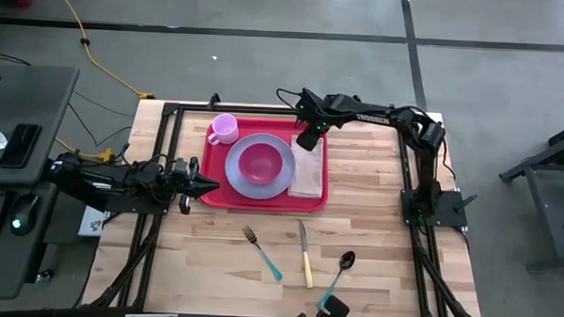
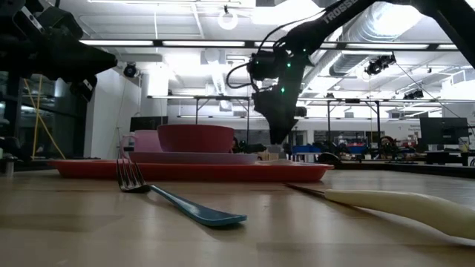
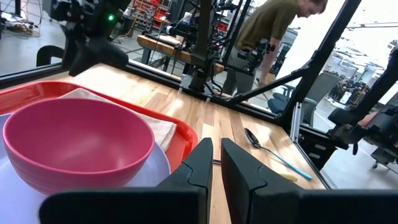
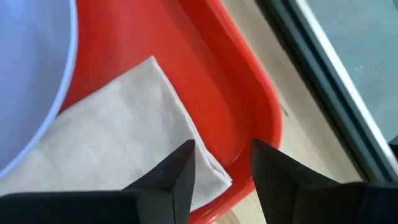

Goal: Set up tray
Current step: Put the blue fork on the white table napkin to the right of the purple plate

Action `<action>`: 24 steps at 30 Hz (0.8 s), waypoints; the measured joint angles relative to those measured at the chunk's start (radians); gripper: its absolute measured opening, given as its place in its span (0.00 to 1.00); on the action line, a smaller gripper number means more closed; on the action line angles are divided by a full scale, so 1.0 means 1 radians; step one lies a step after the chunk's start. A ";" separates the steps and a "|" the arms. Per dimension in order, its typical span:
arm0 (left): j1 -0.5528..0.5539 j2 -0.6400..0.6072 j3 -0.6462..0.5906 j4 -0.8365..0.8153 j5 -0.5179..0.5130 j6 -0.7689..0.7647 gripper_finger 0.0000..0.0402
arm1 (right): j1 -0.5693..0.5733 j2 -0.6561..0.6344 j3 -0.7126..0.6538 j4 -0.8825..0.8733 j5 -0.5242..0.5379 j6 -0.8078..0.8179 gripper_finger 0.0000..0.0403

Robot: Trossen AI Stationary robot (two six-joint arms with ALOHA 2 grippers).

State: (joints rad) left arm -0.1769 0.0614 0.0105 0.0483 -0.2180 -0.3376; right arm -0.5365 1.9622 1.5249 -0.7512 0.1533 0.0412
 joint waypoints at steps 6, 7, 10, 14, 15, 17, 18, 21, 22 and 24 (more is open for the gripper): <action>0.000 0.000 0.000 0.000 0.000 0.000 0.16 | 0.000 -0.038 0.000 -0.035 -0.017 0.002 0.32; 0.000 0.000 0.000 0.000 0.000 0.000 0.16 | 0.000 -0.043 0.000 -0.043 -0.017 0.002 0.32; 0.000 0.000 0.000 0.000 0.000 0.000 0.16 | 0.002 -0.063 0.000 -0.071 -0.031 0.004 0.32; 0.000 0.000 0.000 0.000 0.000 0.000 0.16 | 0.002 -0.096 0.000 -0.101 -0.048 0.006 0.32; 0.000 0.000 0.000 0.000 0.000 0.000 0.16 | 0.002 -0.103 0.000 -0.106 -0.051 0.007 0.32; 0.000 0.000 0.000 0.000 0.000 0.000 0.16 | 0.002 -0.118 0.000 -0.116 -0.052 0.013 0.32; 0.000 0.000 0.000 0.000 0.000 0.000 0.16 | 0.002 -0.126 0.000 -0.121 -0.051 0.023 0.32; 0.000 0.000 0.000 0.000 0.000 -0.001 0.16 | 0.002 -0.149 0.000 -0.138 -0.054 0.029 0.32; 0.000 0.000 0.000 0.000 0.000 -0.001 0.16 | 0.002 -0.157 0.000 -0.143 -0.054 0.028 0.32; 0.000 0.000 0.000 0.001 0.000 -0.007 0.16 | 0.002 -0.166 0.000 -0.155 -0.053 0.022 0.32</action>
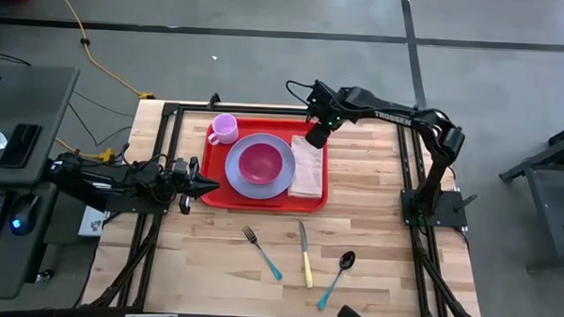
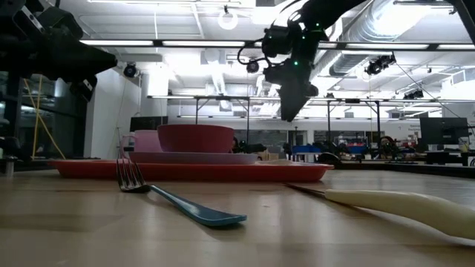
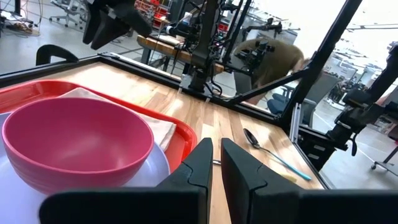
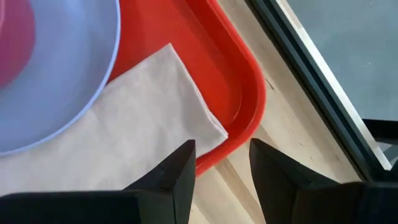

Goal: Set up tray
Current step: Put the blue fork on the white table napkin to the right of the purple plate

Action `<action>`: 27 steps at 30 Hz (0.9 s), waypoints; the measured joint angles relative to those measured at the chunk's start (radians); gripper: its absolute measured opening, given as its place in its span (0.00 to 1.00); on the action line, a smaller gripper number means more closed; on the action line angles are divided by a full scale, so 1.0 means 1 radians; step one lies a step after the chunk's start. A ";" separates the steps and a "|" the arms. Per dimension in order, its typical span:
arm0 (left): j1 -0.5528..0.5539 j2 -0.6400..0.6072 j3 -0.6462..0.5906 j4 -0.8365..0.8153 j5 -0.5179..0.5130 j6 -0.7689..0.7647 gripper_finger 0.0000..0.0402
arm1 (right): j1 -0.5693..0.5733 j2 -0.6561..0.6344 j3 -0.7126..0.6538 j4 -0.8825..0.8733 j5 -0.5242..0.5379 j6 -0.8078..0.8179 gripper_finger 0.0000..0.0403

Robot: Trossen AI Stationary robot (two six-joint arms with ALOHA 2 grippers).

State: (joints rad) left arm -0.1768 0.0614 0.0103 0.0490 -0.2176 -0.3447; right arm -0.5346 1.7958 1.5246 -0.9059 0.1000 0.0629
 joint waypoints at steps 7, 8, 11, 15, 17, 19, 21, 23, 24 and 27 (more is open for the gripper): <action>0.000 0.000 0.000 0.000 0.000 -0.001 0.16 | 0.001 -0.031 -0.002 -0.050 0.002 -0.015 0.32; 0.000 0.000 0.000 0.000 0.000 0.000 0.16 | 0.001 -0.037 -0.002 -0.058 0.002 -0.015 0.32; 0.000 0.000 0.000 0.000 0.000 -0.001 0.16 | 0.004 -0.058 -0.002 -0.078 0.002 -0.009 0.32; 0.000 0.000 0.000 0.000 0.000 -0.001 0.16 | 0.017 -0.088 -0.002 -0.114 -0.004 0.018 0.32; 0.000 0.000 0.000 0.000 0.000 -0.001 0.16 | 0.030 -0.105 -0.002 -0.133 -0.003 0.035 0.32; 0.000 0.000 0.000 0.000 0.000 -0.001 0.16 | 0.046 -0.123 -0.002 -0.149 -0.003 0.052 0.32; 0.000 0.000 0.000 0.000 0.000 -0.001 0.16 | 0.064 -0.141 -0.002 -0.169 -0.003 0.071 0.32; 0.000 0.000 0.000 0.000 0.000 -0.001 0.16 | 0.086 -0.159 -0.002 -0.193 -0.002 0.087 0.32; 0.000 0.000 0.000 0.000 0.000 -0.001 0.16 | 0.098 -0.169 -0.002 -0.203 -0.002 0.097 0.32; 0.000 0.000 0.000 0.000 0.000 -0.001 0.16 | 0.139 -0.199 -0.002 -0.235 -0.001 0.138 0.32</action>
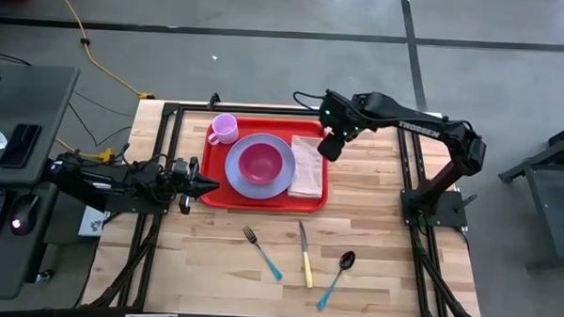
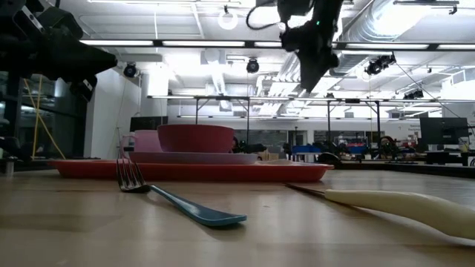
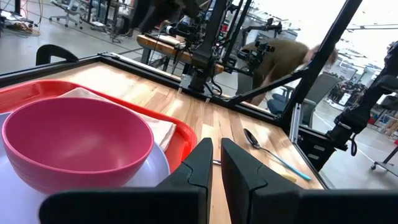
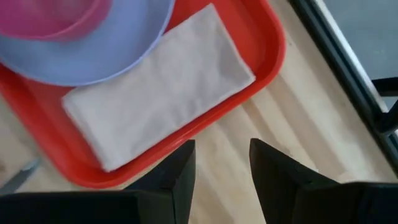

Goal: Set up tray
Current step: Put the blue fork on the white table napkin to the right of the purple plate

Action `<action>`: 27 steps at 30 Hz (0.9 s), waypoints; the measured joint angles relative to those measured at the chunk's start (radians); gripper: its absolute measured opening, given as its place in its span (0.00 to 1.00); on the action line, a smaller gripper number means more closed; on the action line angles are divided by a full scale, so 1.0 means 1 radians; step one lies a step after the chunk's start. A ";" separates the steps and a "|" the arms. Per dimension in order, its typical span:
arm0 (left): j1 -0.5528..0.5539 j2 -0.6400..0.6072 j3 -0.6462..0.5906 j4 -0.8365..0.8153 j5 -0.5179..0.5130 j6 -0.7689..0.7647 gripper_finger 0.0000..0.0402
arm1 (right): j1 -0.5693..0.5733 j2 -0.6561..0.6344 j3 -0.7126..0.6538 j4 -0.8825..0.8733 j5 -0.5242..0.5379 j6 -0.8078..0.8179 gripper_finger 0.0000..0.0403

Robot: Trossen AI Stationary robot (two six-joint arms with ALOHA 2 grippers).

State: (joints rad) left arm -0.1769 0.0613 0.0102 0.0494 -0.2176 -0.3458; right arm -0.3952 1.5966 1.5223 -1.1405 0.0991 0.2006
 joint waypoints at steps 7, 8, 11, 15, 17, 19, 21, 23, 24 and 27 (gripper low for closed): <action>0.000 0.000 0.000 0.000 0.000 -0.001 0.16 | 0.117 -0.055 0.000 -0.020 0.037 0.088 0.32; 0.000 0.000 0.000 0.001 0.000 -0.003 0.16 | 0.136 -0.060 0.000 -0.025 0.045 0.100 0.32; 0.000 0.000 0.000 0.001 0.000 -0.026 0.16 | 0.189 -0.073 0.000 -0.033 0.053 0.142 0.32; 0.000 0.000 0.000 0.002 0.000 -0.116 0.16 | 0.266 -0.076 0.000 -0.061 0.054 0.209 0.32; 0.000 0.000 0.000 0.001 0.001 -0.167 0.16 | 0.309 -0.076 0.000 -0.073 0.067 0.243 0.32; 0.000 0.000 0.000 0.001 0.008 -0.230 0.16 | 0.355 -0.076 0.000 -0.079 0.100 0.278 0.32; 0.000 0.000 0.000 0.002 0.036 -0.279 0.16 | 0.407 -0.076 0.000 -0.081 0.141 0.315 0.32; 0.000 0.000 0.000 0.003 0.087 -0.311 0.16 | 0.461 -0.076 0.000 -0.084 0.174 0.354 0.32; 0.000 0.000 0.000 0.007 0.120 -0.320 0.16 | 0.486 -0.076 0.000 -0.085 0.184 0.376 0.32; 0.000 0.000 0.000 0.021 0.225 -0.338 0.16 | 0.560 -0.076 0.000 -0.083 0.206 0.450 0.32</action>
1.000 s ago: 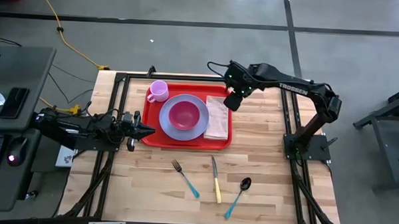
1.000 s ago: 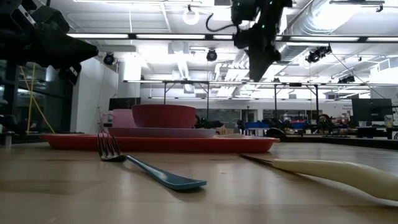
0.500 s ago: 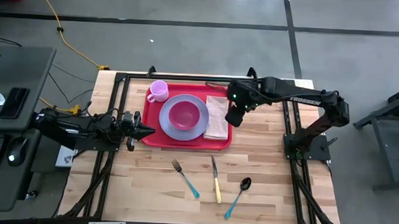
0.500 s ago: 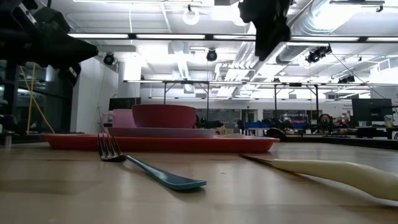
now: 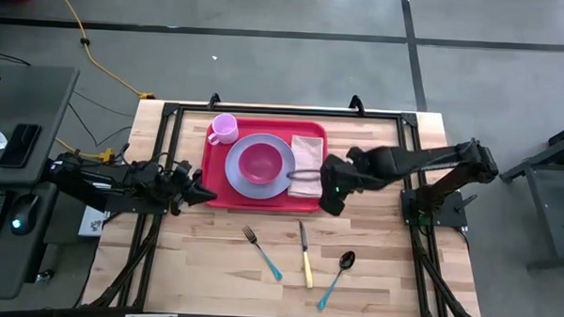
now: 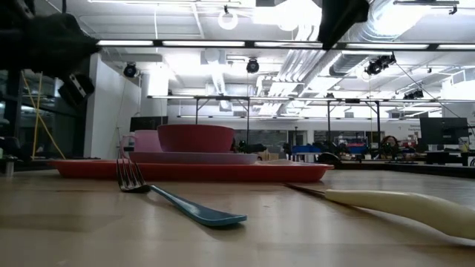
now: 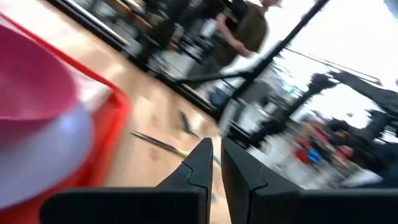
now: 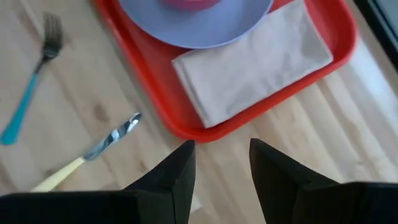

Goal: Set up tray
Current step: Put the blue fork on the white table napkin to the right of the purple plate

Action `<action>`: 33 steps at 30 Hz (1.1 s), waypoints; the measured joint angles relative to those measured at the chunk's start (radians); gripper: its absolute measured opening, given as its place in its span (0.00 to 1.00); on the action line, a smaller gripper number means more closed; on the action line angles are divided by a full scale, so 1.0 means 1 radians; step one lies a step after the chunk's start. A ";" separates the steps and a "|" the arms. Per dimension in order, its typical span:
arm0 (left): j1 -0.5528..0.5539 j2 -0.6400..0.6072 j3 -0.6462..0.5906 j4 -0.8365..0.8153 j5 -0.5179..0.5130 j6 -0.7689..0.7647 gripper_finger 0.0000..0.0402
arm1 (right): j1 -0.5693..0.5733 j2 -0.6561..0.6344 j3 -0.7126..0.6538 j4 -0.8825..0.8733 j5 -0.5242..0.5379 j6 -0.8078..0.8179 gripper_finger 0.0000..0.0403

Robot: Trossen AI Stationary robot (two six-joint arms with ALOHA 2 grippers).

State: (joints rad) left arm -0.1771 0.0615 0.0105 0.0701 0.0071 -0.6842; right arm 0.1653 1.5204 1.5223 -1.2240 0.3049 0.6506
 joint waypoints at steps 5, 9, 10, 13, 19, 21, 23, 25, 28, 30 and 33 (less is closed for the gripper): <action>0.000 0.000 0.000 0.058 0.099 -0.002 0.16 | 0.118 0.000 0.000 0.000 0.062 0.138 0.32; 0.000 0.000 0.005 0.068 0.147 -0.002 0.16 | 0.212 0.000 0.000 -0.002 0.145 0.209 0.32; 0.000 0.000 0.007 0.067 0.157 -0.002 0.16 | 0.237 0.000 0.000 -0.005 0.174 0.221 0.32; 0.000 0.000 0.010 0.062 0.185 -0.003 0.16 | 0.306 0.000 0.000 -0.035 0.245 0.271 0.32; 0.000 0.000 0.013 0.060 0.199 -0.021 0.16 | 0.402 0.001 0.000 -0.162 0.265 0.424 0.32; 0.000 0.000 0.014 0.060 0.190 -0.020 0.16 | 0.420 0.001 0.000 -0.206 0.275 0.461 0.32; 0.000 0.000 0.015 0.060 0.172 -0.020 0.16 | 0.429 -0.002 0.000 -0.242 0.294 0.486 0.32; 0.000 0.000 0.015 0.055 0.152 -0.020 0.16 | 0.429 -0.017 0.000 -0.266 0.318 0.494 0.32; 0.000 0.000 0.016 0.053 0.126 -0.020 0.16 | 0.410 -0.059 0.000 -0.282 0.369 0.480 0.32; 0.000 0.000 0.016 0.053 0.120 -0.020 0.16 | 0.391 -0.096 0.000 -0.282 0.398 0.460 0.32; 0.000 0.000 0.017 0.039 0.119 -0.019 0.16 | 0.364 -0.154 0.000 -0.283 0.424 0.419 0.30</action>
State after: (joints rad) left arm -0.1772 0.0616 0.0273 0.1095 0.1257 -0.7033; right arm 0.5290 1.3660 1.5227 -1.5066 0.7291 1.0692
